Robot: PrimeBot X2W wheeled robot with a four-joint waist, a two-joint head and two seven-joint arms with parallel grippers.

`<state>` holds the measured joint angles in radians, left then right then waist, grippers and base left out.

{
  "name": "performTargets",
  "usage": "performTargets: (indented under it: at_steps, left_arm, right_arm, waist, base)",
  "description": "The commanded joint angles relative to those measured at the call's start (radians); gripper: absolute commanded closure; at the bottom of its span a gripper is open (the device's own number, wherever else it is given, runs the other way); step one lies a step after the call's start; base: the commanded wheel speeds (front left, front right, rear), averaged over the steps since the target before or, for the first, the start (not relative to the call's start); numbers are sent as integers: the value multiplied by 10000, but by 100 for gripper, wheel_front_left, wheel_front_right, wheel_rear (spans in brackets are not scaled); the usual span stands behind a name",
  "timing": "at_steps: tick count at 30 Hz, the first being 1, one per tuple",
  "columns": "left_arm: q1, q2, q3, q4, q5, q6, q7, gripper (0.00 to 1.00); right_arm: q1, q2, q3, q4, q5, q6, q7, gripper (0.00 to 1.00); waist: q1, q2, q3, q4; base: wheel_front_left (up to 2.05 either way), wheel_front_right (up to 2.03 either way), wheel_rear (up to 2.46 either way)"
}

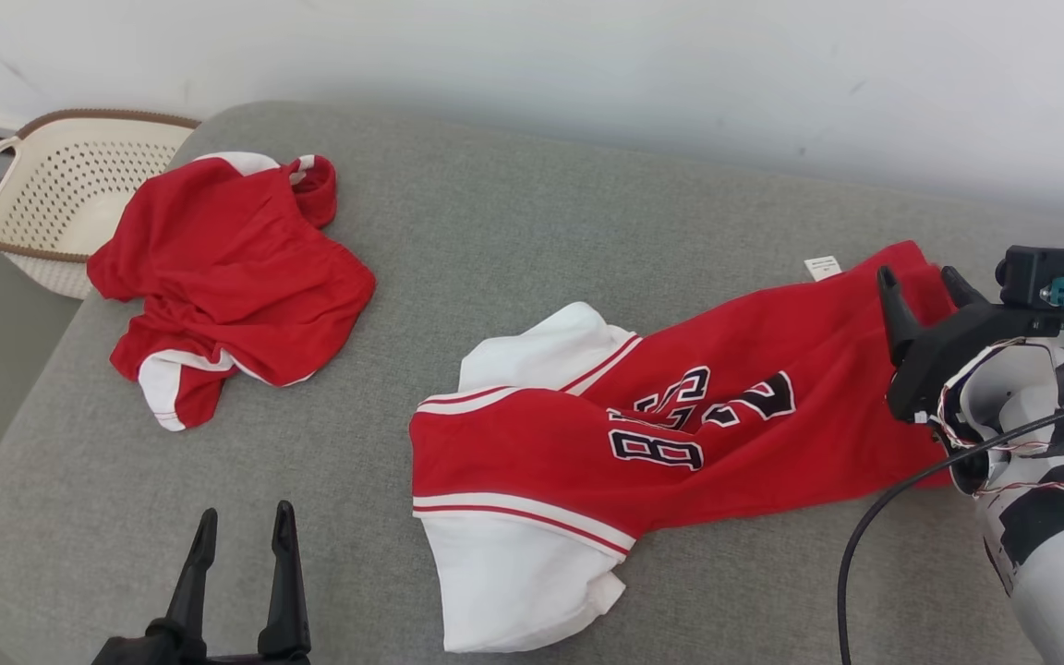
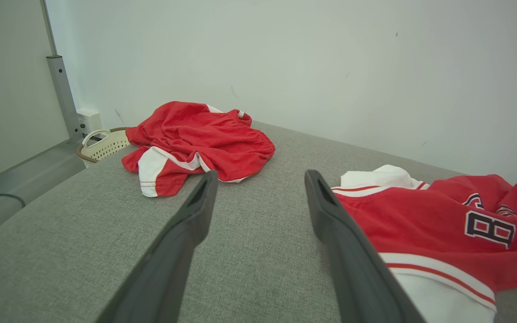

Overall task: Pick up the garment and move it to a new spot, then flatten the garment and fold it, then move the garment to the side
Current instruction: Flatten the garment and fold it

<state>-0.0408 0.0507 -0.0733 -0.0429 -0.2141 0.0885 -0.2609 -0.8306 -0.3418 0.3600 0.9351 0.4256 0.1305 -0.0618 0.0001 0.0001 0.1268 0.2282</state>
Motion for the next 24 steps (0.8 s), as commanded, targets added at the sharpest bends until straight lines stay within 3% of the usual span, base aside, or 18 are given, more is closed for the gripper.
performTargets:
  at_steps: [1,12,19,24]
  left_arm:
    - [148,-3,64,7,-23,-65,-55,0]
    - [250,-2,206,-125,61,-90,-55,0]
    - [434,0,124,-342,106,100,-56,0]
    - [320,-2,188,-326,114,23,-56,0]
  right_arm:
    - [156,-54,153,71,185,5,-244,0]
    - [1394,-448,379,-1127,935,5,-1704,0]
    - [3231,-693,274,-2378,1248,5,-1630,0]
    - [4052,-526,26,-2865,1503,5,-1234,0]
  waist:
    - [-1,-1,-148,-170]
    - [-1,-1,-287,-771]
    - [-1,-1,-289,-947]
    - [-1,-1,-176,-1024]
  base:
    - [0,0,0]
    - [0,0,0]
    - [0,0,0]
    - [0,0,0]
